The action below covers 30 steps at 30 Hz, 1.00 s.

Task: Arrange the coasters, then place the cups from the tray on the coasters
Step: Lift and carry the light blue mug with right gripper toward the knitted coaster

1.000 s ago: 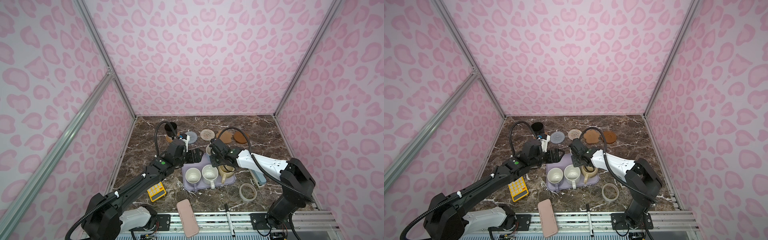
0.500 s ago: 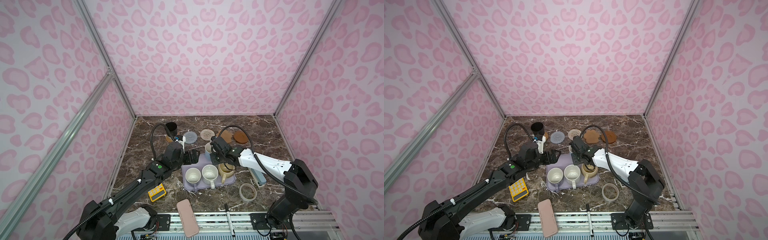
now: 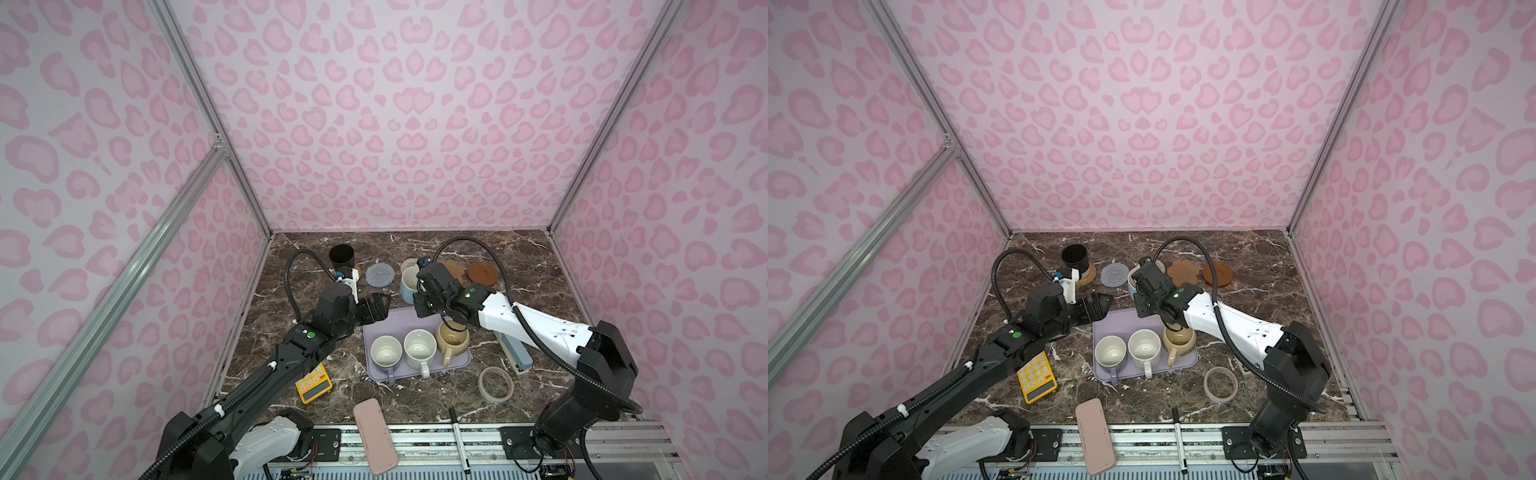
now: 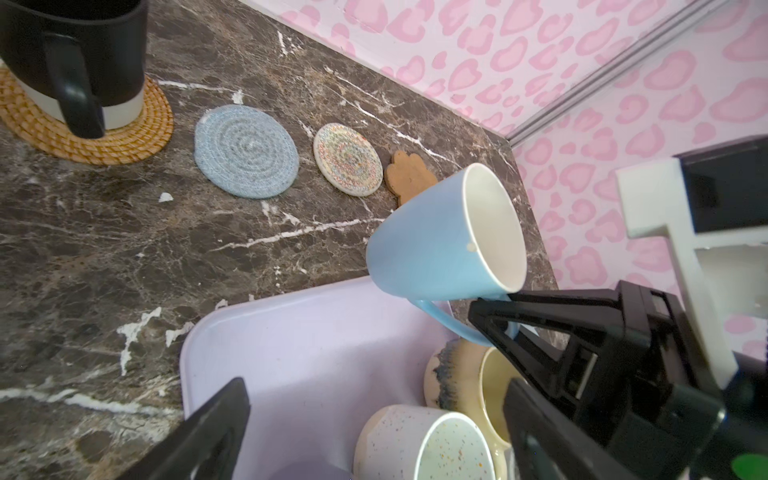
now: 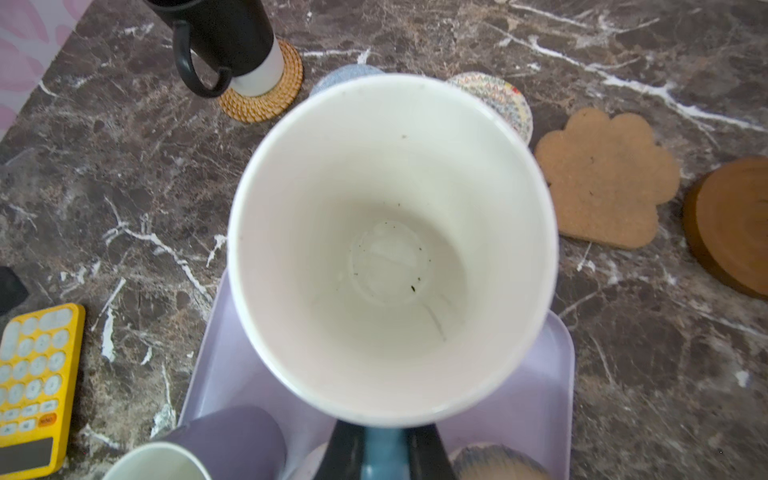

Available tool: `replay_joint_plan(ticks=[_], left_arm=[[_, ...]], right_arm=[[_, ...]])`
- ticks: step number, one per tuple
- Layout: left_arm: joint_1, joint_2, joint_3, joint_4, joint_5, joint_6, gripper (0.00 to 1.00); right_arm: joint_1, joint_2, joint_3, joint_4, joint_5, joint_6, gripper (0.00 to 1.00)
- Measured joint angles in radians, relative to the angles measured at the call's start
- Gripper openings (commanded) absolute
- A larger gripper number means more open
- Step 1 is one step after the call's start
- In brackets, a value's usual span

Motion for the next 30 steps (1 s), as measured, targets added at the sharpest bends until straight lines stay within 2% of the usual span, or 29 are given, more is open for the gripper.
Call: replay_joint_plan(ticks=[6,9,18,30], left_arm=[[0.068,0.013,0.077,-0.014,0.051,0.015,0.97],[0.121,0.023,0.080,-0.017,0.051,0.010,0.97],[0.188,0.112,0.137,-0.041,0.035,0.021,0.97],[0.209,0.146,0.102,-0.013,0.000,0.021,0.97]], right_arm=[[0.000,0.156,0.198,-0.019,0.039,0.013,0.00],[0.000,0.244,0.320,-0.023,0.056,0.026,0.00],[-0.001,0.490,0.612,-0.093,0.076,0.052,0.00],[-0.004,0.765,0.953,-0.214,0.095,0.059,0.00]])
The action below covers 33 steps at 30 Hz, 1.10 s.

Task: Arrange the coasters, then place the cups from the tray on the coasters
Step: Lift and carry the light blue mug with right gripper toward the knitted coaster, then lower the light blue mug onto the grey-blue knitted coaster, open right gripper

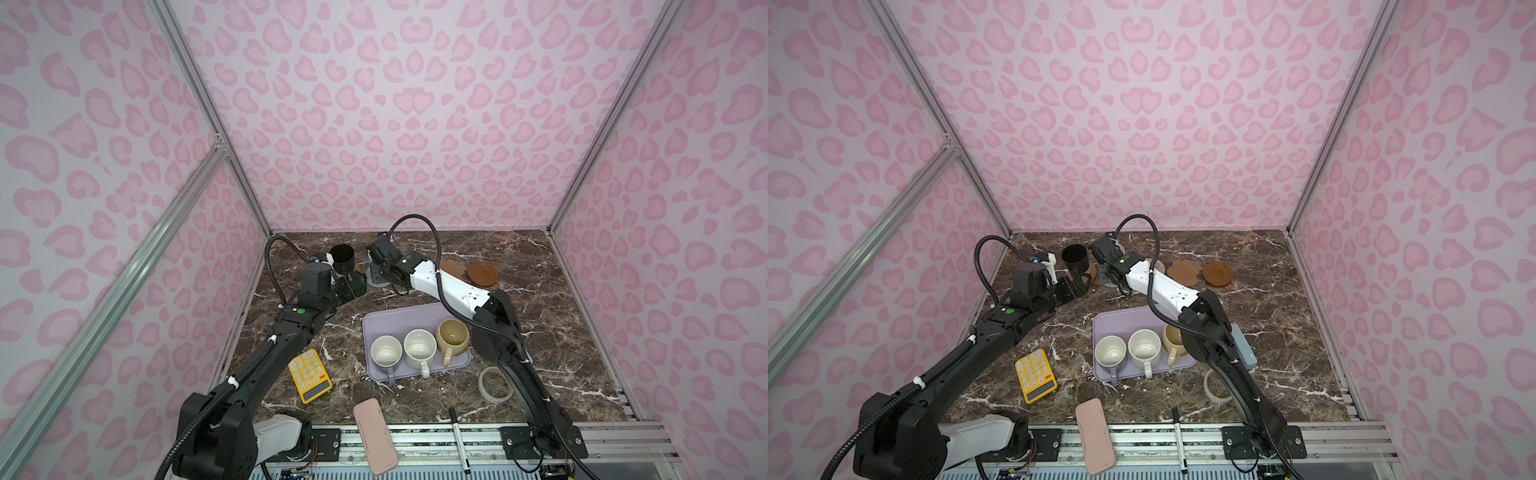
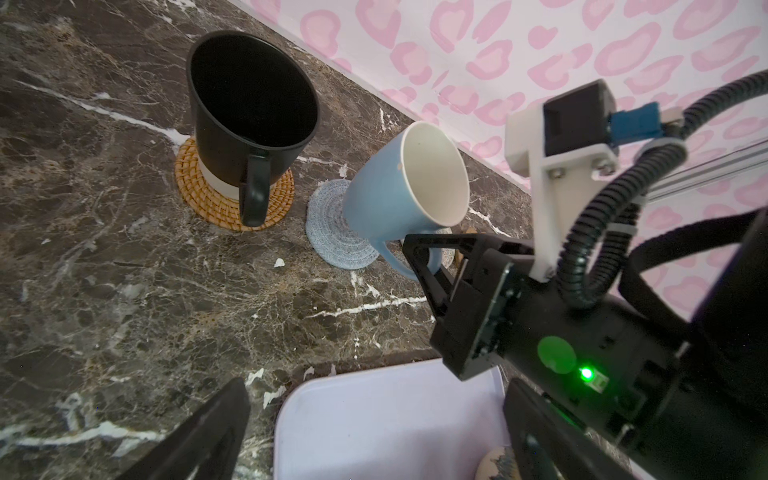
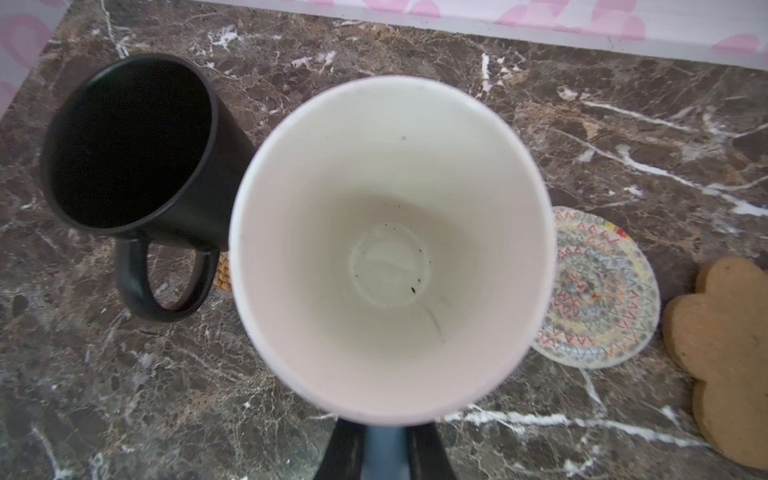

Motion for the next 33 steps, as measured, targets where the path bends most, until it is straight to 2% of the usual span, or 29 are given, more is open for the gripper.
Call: replay_joint_plan(ticks=[7,26,27,29,30,33], left_arm=[[0.001,0.003,-0.003,0.001,-0.002,0.000,0.97],[0.001,-0.058,-0.028,0.005,0.044,0.009,0.97],[0.001,-0.062,-0.029,0.005,0.043,0.009,0.97],[0.001,-0.067,-0.030,0.005,0.043,0.009,0.97],[0.001,-0.069,-0.031,0.005,0.043,0.009,0.97],[0.001,-0.078,-0.039,0.005,0.042,0.009,0.97]], right_arm=[[-0.002,0.103,0.150,-0.077,0.035,0.000,0.00],[-0.004,0.121,0.151,-0.095,0.031,0.016,0.00],[-0.003,0.121,0.151,-0.095,0.031,0.016,0.08],[-0.003,0.121,0.151,-0.095,0.030,0.018,0.32],[-0.003,0.122,0.152,-0.095,0.029,0.019,0.39],[-0.003,0.122,0.158,-0.093,0.006,0.016,0.43]])
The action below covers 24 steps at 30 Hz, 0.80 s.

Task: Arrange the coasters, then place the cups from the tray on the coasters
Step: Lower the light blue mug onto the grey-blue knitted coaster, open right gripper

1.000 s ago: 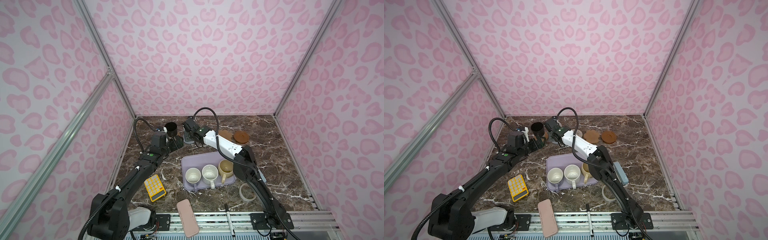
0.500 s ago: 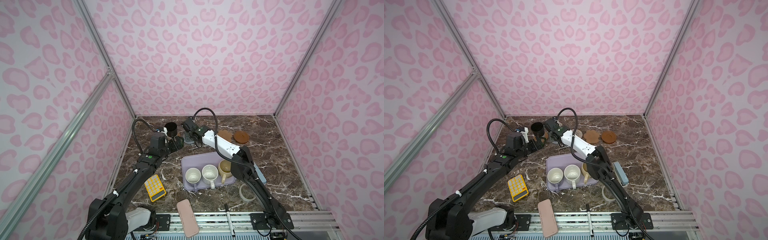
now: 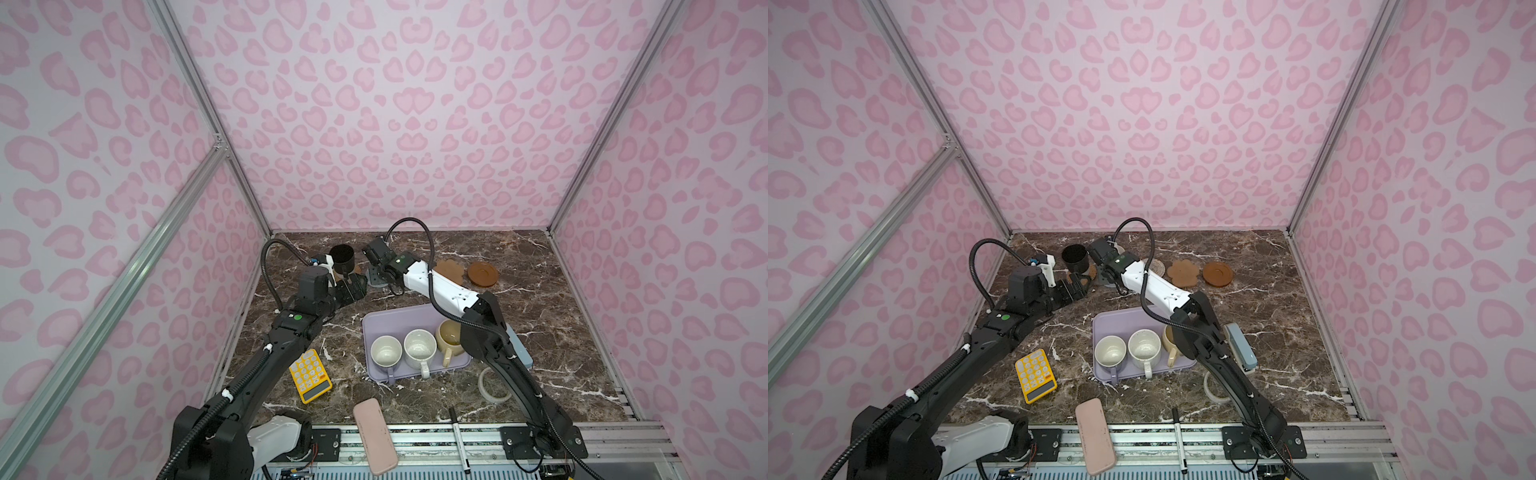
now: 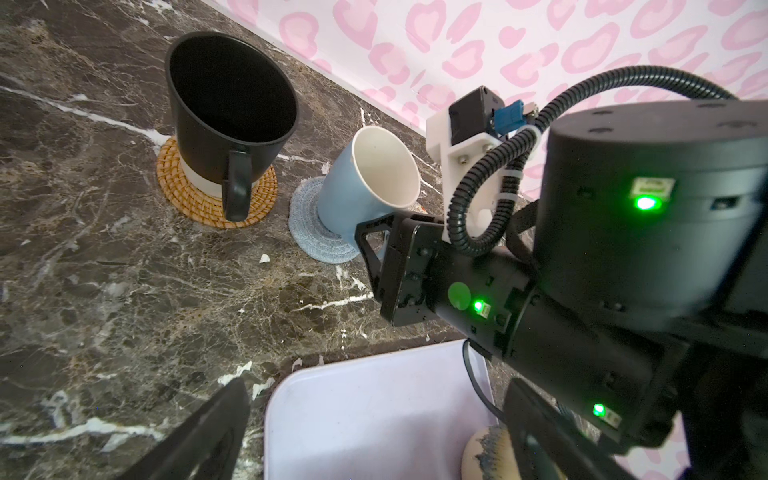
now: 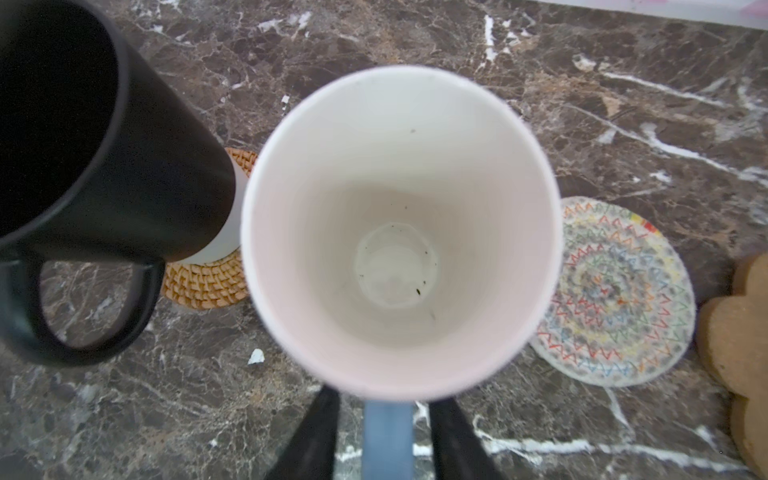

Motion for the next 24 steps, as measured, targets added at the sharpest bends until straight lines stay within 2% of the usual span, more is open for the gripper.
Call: replay_joint_plan(ticks=[6,12,16,19,20,24], left_arm=[[0.000,-0.035,-0.003,-0.011,-0.011,0.007,0.97],[0.000,-0.058,-0.003,-0.041,-0.019,0.008,0.97],[0.000,-0.096,-0.004,-0.060,-0.018,0.007,0.97],[-0.006,-0.121,-0.004,-0.087,-0.018,0.007,0.97],[-0.010,-0.128,-0.004,-0.094,-0.018,0.006,0.97],[-0.050,-0.149,-0.003,-0.130,-0.019,0.007,0.97]], right_arm=[[0.002,-0.002,0.006,0.019,-0.051,0.002,0.49],[0.002,-0.059,-0.055,0.027,-0.066,0.004,0.61],[0.002,-0.161,-0.207,0.061,-0.069,0.004,0.66],[0.002,-0.260,-0.338,0.104,-0.068,0.011,0.85],[0.002,-0.300,-0.386,0.122,-0.068,0.007,0.98],[0.002,-0.477,-0.597,0.208,-0.065,-0.005,1.00]])
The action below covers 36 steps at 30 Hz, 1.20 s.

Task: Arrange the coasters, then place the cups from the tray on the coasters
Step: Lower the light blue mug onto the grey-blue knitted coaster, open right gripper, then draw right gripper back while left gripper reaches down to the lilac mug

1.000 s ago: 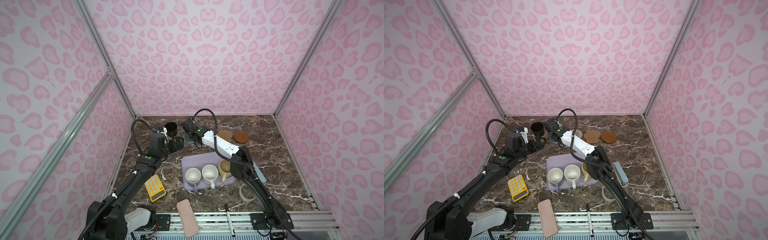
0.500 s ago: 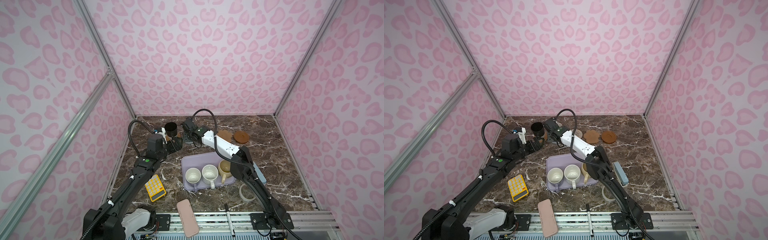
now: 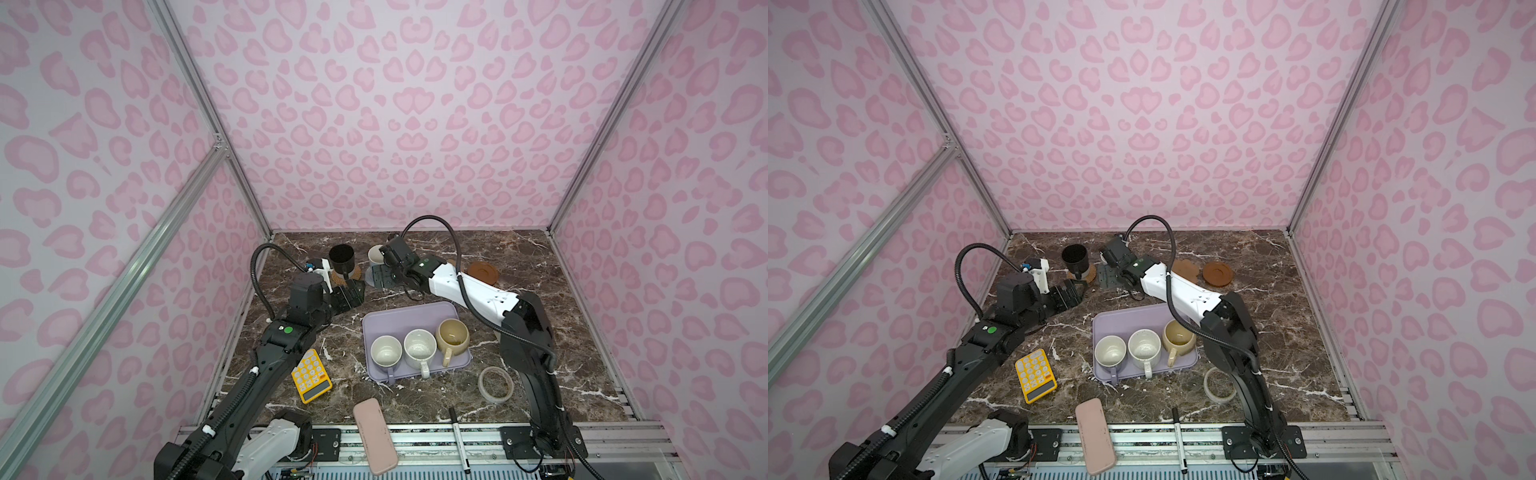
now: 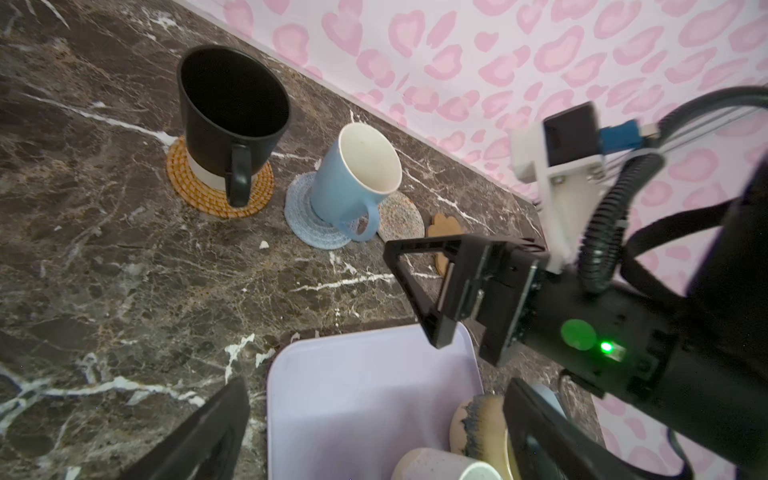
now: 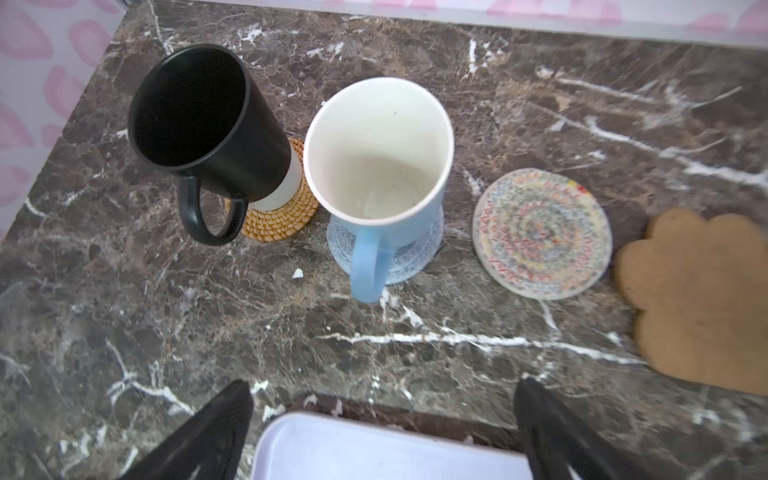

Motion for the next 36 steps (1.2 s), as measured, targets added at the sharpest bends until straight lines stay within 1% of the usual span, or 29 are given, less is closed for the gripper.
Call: replay_joint_plan(ticks=[10,14,20,24,27,31,36], left_arm=[[-0.161,-0.036,0.050,-0.133,-0.099,0.007,0.98],[-0.239,-0.028,0.048,-0.195,-0.158,0.003,0.98],[-0.351,-0.025,0.022,-0.284,-0.227,-0.029,0.98],[-0.415,-0.027,-0.007,-0.325,-0.242,-0.059,0.98],[-0.455,-0.021,-0.029,-0.351,-0.237,-0.084,0.98],[-0.497,-0.015,-0.060,-0.384,-0.231,-0.124,0.98],[-0.561,0.021,-0.088,-0.397,-0.219,-0.164,0.99]], right_arm=[[-0.001,-0.393,-0.421,0.156,0.026,-0.025,0.98],[-0.006,-0.526,-0.584,0.240,0.007,-0.092,0.97],[-0.020,-0.669,-0.763,0.314,-0.066,-0.195,0.98],[-0.020,-0.755,-0.901,0.402,-0.135,-0.270,0.98],[-0.020,-0.789,-0.969,0.437,-0.184,-0.314,0.98],[-0.021,-0.805,-0.980,0.446,-0.250,-0.366,0.98],[-0.021,-0.819,-0.983,0.442,-0.266,-0.390,0.98]])
